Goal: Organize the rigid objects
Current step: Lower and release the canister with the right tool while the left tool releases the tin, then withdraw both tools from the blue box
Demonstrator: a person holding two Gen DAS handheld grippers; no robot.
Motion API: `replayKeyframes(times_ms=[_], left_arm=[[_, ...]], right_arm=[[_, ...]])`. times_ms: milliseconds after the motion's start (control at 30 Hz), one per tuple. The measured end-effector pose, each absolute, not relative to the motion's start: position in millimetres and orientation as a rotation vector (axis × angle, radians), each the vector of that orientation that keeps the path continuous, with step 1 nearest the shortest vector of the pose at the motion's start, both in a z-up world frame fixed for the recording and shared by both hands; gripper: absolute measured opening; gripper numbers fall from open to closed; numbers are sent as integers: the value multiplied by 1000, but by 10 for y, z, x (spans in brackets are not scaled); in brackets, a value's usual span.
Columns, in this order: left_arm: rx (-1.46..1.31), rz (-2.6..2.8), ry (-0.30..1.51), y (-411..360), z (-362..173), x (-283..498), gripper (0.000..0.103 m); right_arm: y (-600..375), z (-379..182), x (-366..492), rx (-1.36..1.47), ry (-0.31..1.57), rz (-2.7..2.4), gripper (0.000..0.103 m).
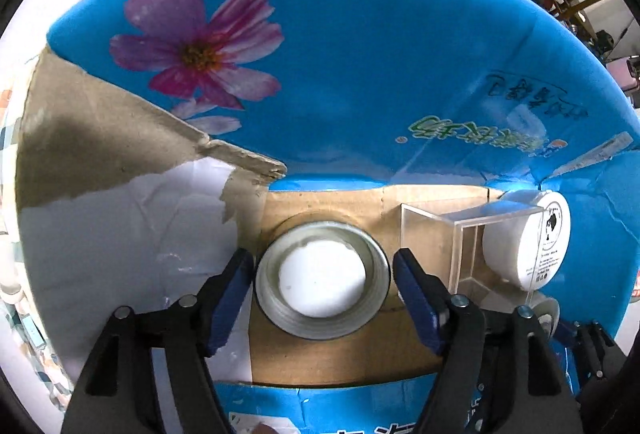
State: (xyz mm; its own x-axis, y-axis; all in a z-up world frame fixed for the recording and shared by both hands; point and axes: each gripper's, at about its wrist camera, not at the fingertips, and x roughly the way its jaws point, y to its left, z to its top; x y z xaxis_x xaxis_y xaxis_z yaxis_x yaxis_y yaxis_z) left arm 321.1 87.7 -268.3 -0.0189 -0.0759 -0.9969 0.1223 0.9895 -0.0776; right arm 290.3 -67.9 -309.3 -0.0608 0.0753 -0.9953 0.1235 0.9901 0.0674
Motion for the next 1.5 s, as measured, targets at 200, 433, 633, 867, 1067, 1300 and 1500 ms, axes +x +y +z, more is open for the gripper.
replayKeyframes(times_ms=[200, 433, 633, 867, 1067, 1300, 1500], left_arm=[[76, -162, 1559, 826, -2536, 3175, 86], [79, -150, 1527, 848, -2381, 3101, 102], [45, -134, 1472, 1027, -2201, 3026, 102], [55, -125, 1375, 1104, -1808, 2741, 102], [39, -116, 1288, 1058, -1513, 2499, 102], [33, -118, 1208, 1031, -1063, 2204, 102], [14, -128, 1173, 991, -802, 1978, 102]], right_arm=[[-682, -2942, 2993, 141, 1614, -63, 94], [-694, -2764, 2974, 141, 1595, -55, 99], [-690, -2529, 2878, 131, 1565, -31, 99], [-647, -2089, 2651, 131, 1489, 19, 99], [-640, -1767, 2285, 143, 1432, 61, 99], [-629, -1413, 2025, 148, 1359, 104, 99], [-687, -1068, 1798, 153, 1301, 122, 99]])
